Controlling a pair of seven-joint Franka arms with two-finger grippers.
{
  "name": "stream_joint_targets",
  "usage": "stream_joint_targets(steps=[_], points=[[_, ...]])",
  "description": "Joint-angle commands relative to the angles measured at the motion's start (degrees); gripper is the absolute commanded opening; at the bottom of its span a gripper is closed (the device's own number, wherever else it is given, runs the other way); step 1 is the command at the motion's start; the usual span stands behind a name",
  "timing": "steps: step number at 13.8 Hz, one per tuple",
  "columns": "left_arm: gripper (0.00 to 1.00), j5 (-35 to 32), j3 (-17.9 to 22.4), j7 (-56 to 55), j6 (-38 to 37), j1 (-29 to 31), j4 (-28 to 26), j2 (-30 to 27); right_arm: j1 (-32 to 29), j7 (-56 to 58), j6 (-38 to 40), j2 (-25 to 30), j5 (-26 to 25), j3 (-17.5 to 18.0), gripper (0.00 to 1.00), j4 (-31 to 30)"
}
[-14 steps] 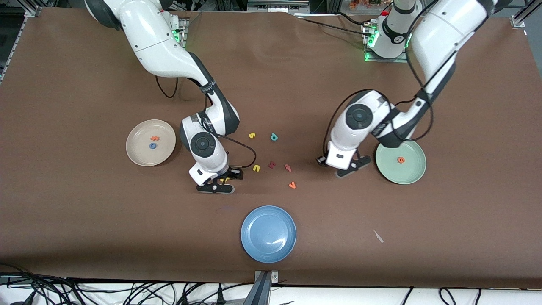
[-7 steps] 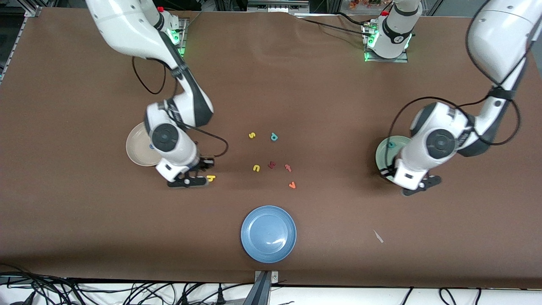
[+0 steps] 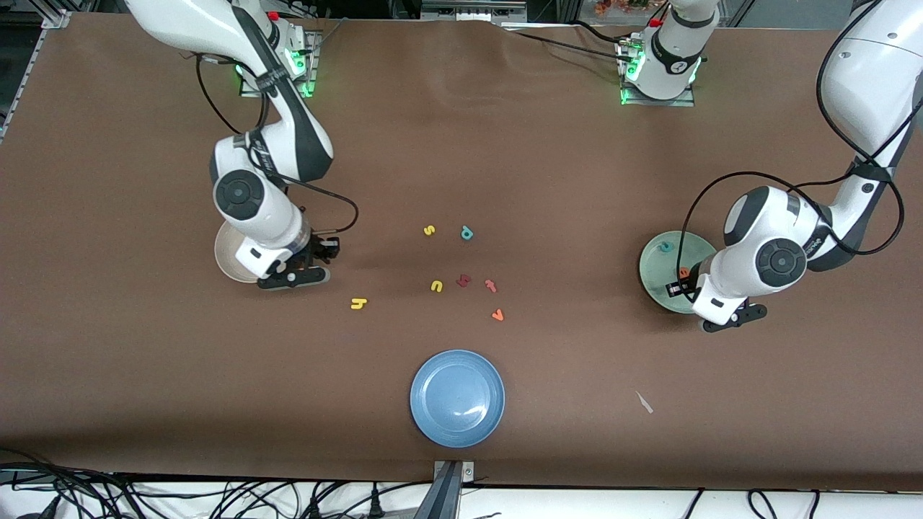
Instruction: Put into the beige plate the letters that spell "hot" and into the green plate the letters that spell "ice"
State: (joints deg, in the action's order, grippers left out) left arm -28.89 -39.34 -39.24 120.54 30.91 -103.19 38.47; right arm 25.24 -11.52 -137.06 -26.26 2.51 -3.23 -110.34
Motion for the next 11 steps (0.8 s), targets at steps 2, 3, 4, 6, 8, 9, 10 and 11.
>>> stream_joint_targets(steps=[2,3,4,6,8,9,10,11], points=[[1.0,-0.8,-0.9,0.3,-3.4,1.2,1.2,-3.7,2.6,-2.5,-4.3,-9.5,-0.1,0.1,0.63,8.6],[1.0,-0.7,-1.3,0.3,-3.4,2.6,1.2,-5.1,3.2,-3.4,-4.4,-10.8,-0.2,0.1,0.63,10.0],[1.0,-0.8,-1.8,0.3,-3.4,3.0,1.3,-6.1,3.6,-3.7,-4.4,-11.1,-0.4,0.0,0.63,10.3],[1.0,-0.8,-1.8,-0.3,-3.4,2.9,2.5,-6.6,3.5,-3.2,-4.4,-11.3,-0.7,-0.5,0.63,10.8],[1.0,-0.8,-1.9,-0.4,-4.0,2.8,2.8,-6.6,3.4,-3.2,-4.4,-13.9,-0.7,-0.6,0.63,14.3],[1.0,-0.8,-1.9,-0.4,-4.0,2.8,2.8,-6.6,3.5,-3.4,-4.7,-14.8,-0.7,-0.7,0.63,15.1],[1.0,-0.8,-1.9,-0.4,-4.0,2.8,2.8,-6.6,3.5,-3.3,-6.1,-15.5,-0.7,-0.9,0.63,15.3],[1.0,-0.8,-1.9,-0.4,-4.0,2.7,3.3,-6.6,3.5,-3.2,-7.3,-16.0,-0.8,-0.9,0.63,15.3]])
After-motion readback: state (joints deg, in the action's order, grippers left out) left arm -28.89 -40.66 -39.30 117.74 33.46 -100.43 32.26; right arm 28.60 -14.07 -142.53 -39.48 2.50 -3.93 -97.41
